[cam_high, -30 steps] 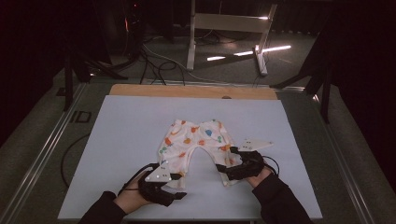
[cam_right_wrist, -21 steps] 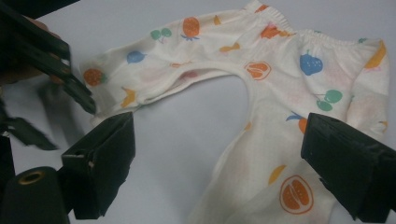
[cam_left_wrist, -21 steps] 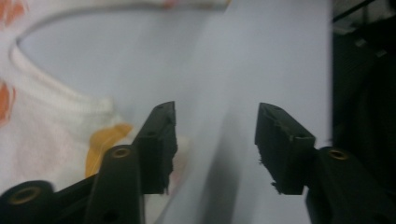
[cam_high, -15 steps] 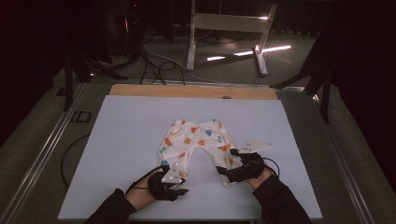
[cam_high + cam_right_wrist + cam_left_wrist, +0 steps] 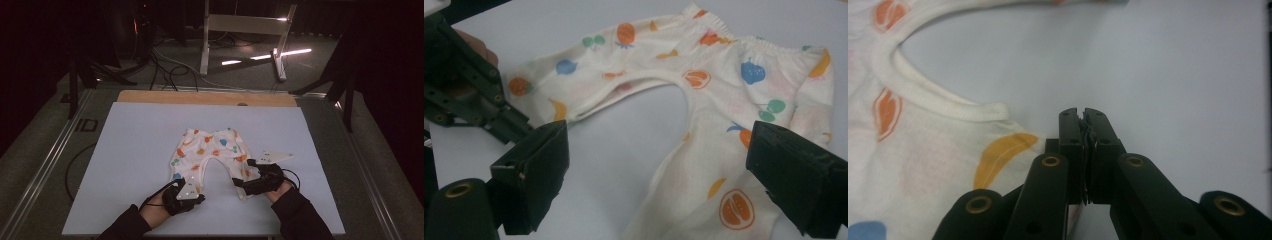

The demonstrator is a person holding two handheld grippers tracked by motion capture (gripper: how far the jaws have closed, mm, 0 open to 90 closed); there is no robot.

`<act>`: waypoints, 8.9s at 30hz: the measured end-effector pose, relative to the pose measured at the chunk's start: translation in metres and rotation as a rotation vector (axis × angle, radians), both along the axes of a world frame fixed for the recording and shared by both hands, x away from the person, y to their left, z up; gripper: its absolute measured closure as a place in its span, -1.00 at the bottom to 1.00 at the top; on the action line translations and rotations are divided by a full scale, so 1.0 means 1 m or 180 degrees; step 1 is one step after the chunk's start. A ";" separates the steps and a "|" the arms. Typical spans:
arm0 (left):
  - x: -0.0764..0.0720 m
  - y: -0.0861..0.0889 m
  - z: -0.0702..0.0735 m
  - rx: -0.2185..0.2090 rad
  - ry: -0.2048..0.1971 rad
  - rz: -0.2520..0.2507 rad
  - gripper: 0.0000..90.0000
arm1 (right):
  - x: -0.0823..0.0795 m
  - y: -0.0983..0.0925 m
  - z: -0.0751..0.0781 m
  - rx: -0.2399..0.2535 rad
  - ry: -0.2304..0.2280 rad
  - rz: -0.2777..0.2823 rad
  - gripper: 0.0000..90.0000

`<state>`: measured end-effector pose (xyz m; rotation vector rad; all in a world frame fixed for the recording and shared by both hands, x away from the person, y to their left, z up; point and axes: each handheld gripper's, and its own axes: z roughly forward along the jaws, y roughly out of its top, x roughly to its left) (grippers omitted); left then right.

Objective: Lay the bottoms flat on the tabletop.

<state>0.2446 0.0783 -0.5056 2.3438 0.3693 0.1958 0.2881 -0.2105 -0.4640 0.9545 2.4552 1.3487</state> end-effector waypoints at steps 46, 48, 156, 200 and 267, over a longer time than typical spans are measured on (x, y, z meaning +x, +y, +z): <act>0.012 0.115 0.001 0.0038 0.0270 0.0699 0.67 | -0.006 -0.026 -0.006 0.0070 -0.0111 -0.0193 -0.77; 0.015 0.113 -0.002 -0.0037 0.0362 0.0703 0.67 | -0.006 -0.025 -0.006 0.0060 -0.0103 -0.0184 -0.77; -0.015 0.084 -0.001 0.0504 0.0076 0.0093 0.76 | -0.005 -0.025 -0.005 0.0067 -0.0060 -0.0140 -0.77; -0.002 0.128 0.026 -0.0114 0.0366 0.0552 -0.70 | -0.005 -0.026 -0.002 0.0096 -0.0091 -0.0164 -0.77; -0.002 0.151 0.017 -0.0583 -0.0454 0.2230 -1.00 | -0.048 0.006 -0.024 -0.0218 0.0027 0.0606 1.00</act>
